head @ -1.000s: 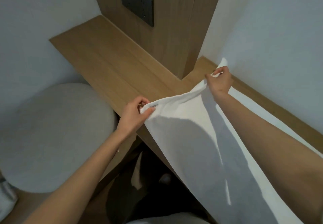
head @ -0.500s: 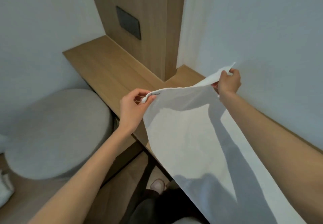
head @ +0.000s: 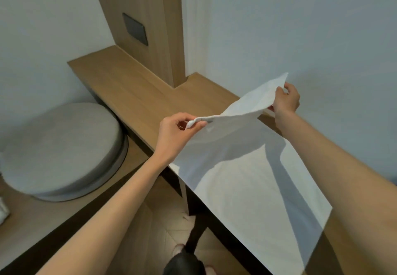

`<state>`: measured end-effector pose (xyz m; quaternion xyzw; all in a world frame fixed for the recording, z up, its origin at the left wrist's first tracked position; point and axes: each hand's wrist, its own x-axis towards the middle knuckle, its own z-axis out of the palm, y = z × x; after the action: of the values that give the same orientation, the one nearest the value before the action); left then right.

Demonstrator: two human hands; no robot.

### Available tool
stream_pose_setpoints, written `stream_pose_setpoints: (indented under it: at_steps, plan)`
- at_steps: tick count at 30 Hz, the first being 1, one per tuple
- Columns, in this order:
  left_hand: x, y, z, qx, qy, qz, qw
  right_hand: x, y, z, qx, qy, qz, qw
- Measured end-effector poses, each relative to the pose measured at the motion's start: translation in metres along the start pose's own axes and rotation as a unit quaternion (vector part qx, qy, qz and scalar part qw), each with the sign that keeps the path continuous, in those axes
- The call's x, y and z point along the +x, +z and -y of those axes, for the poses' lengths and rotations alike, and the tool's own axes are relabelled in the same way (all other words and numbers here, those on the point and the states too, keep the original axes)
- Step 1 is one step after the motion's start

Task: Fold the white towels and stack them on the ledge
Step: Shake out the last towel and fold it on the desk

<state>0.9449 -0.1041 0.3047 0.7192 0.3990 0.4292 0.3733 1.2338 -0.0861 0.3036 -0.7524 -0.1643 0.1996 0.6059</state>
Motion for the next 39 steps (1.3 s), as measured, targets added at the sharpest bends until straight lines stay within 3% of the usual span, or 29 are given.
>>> stream_pose_setpoints:
  at_steps: [10, 17, 30, 34, 39]
  plan:
    - [-0.06, 0.042, -0.035, -0.055, 0.061, 0.056, 0.995, -0.016, -0.084, -0.019, -0.028, 0.004, -0.081, 0.996]
    - [-0.088, 0.073, -0.044, -0.071, 0.001, 0.156, 0.985, -0.019, -0.138, -0.045, -0.045, 0.014, -0.1, 0.994]
    - [-0.183, 0.17, -0.053, 0.009, -0.044, 0.279, 0.959, -0.018, -0.234, -0.147, -0.092, 0.036, -0.12, 0.988]
    - [-0.211, 0.195, -0.041, 0.053, -0.088, 0.336, 0.936, -0.014, -0.254, -0.194, -0.13, 0.097, -0.091, 0.982]
    - [-0.232, 0.217, -0.029, 0.109, -0.087, 0.348, 0.927, 0.002, -0.265, -0.224, -0.157, 0.158, -0.063, 0.973]
